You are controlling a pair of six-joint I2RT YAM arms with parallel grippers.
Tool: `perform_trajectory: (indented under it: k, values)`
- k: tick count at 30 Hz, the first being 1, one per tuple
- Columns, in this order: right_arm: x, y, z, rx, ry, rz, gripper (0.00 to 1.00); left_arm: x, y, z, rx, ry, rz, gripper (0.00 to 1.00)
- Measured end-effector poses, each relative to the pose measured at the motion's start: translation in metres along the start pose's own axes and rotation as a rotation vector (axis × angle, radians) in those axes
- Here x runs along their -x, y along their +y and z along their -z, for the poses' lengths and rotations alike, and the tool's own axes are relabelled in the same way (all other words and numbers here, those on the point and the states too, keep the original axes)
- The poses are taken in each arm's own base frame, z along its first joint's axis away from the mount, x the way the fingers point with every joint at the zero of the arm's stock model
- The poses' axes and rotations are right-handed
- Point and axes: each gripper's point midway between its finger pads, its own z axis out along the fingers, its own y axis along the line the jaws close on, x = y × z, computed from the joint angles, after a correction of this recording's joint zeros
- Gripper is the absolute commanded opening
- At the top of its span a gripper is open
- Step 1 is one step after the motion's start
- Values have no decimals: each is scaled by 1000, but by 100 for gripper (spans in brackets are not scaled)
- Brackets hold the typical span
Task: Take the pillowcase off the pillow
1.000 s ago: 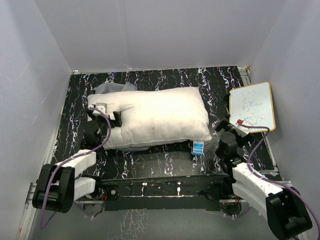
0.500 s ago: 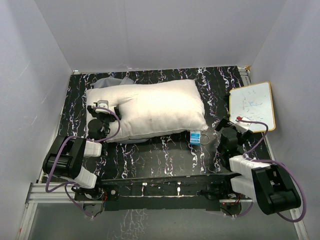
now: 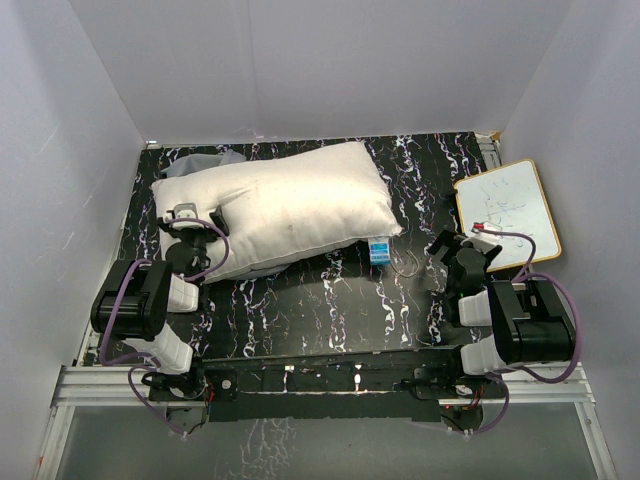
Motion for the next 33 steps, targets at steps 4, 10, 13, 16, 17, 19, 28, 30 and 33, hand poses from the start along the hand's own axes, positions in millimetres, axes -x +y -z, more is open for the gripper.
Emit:
perform_trajectory:
  k: [4,10,13,16,17,19,28,30,33]
  values:
    - [-17,43,2,277,29,135,98,-1,1,-5,4,13,-1,97]
    - [-31,64,0,384,76,202,99,-2,1,-5,4,17,1,97]
    - [-28,67,0,401,64,207,98,-2,1,-5,4,17,1,97]
    - [-27,68,1,409,58,213,98,-2,1,-5,4,17,2,97]
    - [-27,68,0,410,57,214,98,-2,1,-5,4,17,2,97]
    - [-27,69,1,413,55,216,98,-2,1,-5,4,17,2,97]
    - [-27,70,1,421,56,216,98,-2,1,-6,3,21,4,97]
    - [-27,70,1,421,56,216,98,-2,1,-8,1,24,5,97]
    - [-27,70,1,421,56,216,98,-3,2,-10,-5,29,8,97]
